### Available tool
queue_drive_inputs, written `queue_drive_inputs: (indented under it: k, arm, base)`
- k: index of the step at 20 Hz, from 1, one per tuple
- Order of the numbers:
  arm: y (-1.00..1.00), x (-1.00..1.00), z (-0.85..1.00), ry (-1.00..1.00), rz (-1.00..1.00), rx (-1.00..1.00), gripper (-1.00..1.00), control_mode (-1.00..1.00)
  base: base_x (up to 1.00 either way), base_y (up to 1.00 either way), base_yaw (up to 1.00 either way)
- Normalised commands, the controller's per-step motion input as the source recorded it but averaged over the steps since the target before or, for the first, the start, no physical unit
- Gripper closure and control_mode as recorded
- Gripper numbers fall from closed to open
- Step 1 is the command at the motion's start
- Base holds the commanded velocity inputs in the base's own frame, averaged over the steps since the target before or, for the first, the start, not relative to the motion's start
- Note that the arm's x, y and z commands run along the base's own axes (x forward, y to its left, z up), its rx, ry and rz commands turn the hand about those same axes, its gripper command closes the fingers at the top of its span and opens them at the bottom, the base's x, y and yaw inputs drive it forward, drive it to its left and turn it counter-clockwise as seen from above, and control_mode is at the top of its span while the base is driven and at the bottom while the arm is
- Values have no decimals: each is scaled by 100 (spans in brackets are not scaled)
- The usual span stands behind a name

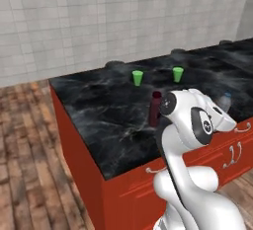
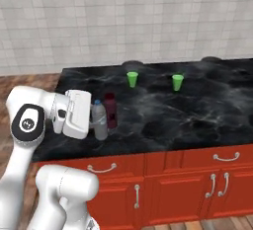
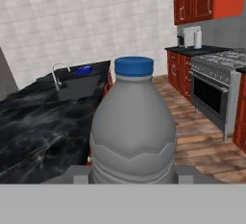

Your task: Place the drinks on the dining counter in a tight cluster.

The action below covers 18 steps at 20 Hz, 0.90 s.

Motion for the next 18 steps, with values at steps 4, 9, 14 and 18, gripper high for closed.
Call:
queue_drive_inputs:
  k: [4, 9, 14, 18]
  arm:
    - [0, 0, 0, 0, 0, 0, 100, 100]
    - [0, 0, 0, 0, 0, 0, 100, 100]
    - [0, 0, 0, 0, 0, 0, 100, 100]
    - [0, 0, 0, 0, 0, 0, 100, 100]
  base:
    - [34, -49, 18]
    - [23, -57, 13]
    - [33, -48, 21]
    - [21, -49, 24]
